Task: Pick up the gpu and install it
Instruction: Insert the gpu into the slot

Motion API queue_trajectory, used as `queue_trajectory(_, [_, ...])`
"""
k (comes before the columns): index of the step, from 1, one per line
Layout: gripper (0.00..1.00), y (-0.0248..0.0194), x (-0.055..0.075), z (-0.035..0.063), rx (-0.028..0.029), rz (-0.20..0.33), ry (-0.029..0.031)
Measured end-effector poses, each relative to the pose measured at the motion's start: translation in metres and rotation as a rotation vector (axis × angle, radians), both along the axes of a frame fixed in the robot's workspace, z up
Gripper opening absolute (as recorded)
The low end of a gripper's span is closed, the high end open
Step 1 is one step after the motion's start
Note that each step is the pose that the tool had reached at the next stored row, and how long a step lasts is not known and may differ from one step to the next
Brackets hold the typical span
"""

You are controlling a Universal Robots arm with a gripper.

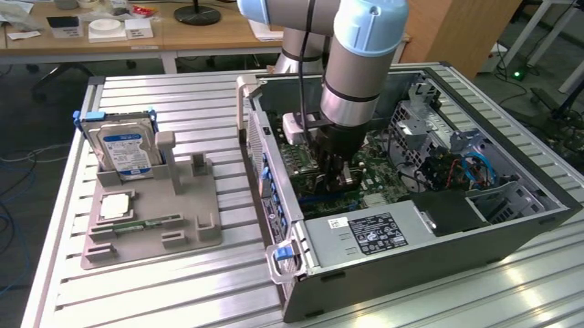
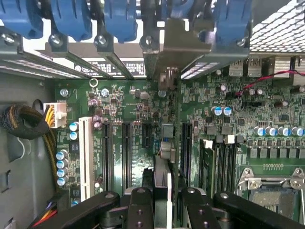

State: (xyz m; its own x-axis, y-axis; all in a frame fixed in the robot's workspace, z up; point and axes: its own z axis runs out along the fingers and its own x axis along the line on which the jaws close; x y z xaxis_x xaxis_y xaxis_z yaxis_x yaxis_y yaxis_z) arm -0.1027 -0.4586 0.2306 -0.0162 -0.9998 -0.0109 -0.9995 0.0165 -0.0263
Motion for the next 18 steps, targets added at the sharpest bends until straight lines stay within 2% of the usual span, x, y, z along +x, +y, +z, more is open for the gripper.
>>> queue_trajectory(18, [0.27,0.0,-0.0003,0.0002,-0.0004,0.003,0.0003])
